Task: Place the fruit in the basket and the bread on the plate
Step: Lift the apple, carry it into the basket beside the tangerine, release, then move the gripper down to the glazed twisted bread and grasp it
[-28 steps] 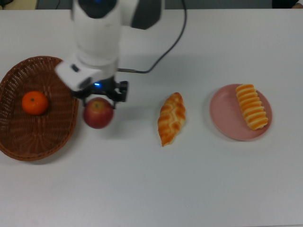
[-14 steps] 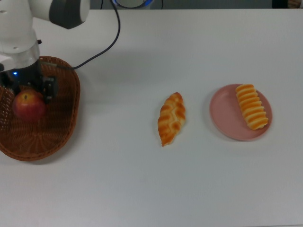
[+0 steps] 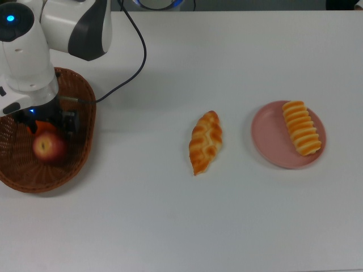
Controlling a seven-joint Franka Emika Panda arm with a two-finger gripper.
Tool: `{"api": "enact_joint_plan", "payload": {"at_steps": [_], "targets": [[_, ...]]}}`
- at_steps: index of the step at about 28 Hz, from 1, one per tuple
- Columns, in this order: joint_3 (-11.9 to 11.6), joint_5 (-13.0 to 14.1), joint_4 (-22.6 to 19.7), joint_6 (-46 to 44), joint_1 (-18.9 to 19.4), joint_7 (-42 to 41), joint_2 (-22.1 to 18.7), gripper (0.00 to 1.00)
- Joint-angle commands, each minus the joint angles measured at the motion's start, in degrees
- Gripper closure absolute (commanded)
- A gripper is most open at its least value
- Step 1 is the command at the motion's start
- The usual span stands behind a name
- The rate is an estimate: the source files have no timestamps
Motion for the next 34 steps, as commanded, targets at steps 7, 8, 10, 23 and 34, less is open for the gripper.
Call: {"api": "enact_joint_plan", "payload": {"at_steps": [7,8,10,23,34], "targets": [[0.6,1.0,-1.0,-0.1,2.2,0.2,-3.0,0.0],[0.6,1.1,-1.1,-1.5,3.8,0.2,-4.1,0.0],[0.6,1.2,-1.0,-4.3,5.4,0.6,-4.9,0.0],[0.6,1.1,-1.1,-7.3,25.6,12.4,-3.9,0.0],[0.6,0.0,-1.8,-6.7,28.7,17.1,-0.1,0.0]]}}
